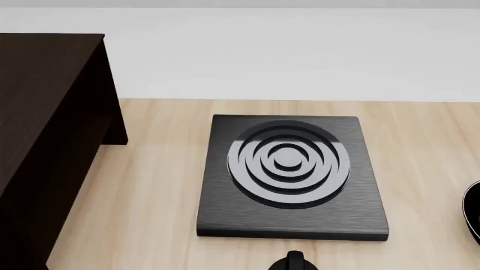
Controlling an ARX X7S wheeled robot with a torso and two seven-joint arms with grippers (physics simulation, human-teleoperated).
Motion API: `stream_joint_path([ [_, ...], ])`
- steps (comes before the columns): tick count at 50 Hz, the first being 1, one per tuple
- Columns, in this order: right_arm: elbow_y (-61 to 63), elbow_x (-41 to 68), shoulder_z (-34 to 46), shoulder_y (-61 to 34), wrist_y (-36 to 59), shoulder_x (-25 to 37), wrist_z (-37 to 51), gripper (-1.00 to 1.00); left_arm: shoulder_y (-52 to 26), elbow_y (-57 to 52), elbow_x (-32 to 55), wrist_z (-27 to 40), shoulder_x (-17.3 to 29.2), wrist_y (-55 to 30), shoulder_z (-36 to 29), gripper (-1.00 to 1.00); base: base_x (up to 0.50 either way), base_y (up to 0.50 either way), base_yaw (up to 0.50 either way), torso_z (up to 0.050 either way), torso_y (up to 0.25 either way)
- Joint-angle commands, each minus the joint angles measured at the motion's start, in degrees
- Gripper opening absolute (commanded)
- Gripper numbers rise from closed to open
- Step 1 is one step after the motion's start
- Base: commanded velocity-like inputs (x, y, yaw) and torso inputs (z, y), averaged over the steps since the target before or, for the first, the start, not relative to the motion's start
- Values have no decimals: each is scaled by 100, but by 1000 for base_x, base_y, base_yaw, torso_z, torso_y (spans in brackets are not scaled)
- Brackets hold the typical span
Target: Put the frying pan under the cabinet shelf.
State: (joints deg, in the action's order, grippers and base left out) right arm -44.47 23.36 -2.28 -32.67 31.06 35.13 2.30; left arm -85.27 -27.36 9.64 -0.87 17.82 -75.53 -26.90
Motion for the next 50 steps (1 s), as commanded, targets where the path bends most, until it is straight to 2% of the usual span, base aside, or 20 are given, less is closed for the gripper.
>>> stream_joint_path([
  [1,-401,-26,-23,-24,-207,-2,-73,100,-19,27,10,14,-5,17,-25,100,0,0,0,0,0],
  [14,-226,14,-92,111,-175,40,5,100,-43,-23,33,31,1,-40,-5,100,0,0,0,0,0],
  [15,-92,20,-109,163,-176,50,47,-100,-57,-37,37,32,-2,-56,5,100,0,0,0,0,0],
  [19,708,207,-223,387,231,128,184,-100,-101,-76,49,33,3,-112,36,100,0,0,0,0,0],
  [37,2656,613,-443,711,1222,405,576,-100,-510,-351,136,-33,69,-561,165,100,0,0,0,0,2],
  [50,4213,1044,-606,607,2252,749,909,-100,-529,-471,184,-69,189,-635,318,100,0,0,0,0,1],
])
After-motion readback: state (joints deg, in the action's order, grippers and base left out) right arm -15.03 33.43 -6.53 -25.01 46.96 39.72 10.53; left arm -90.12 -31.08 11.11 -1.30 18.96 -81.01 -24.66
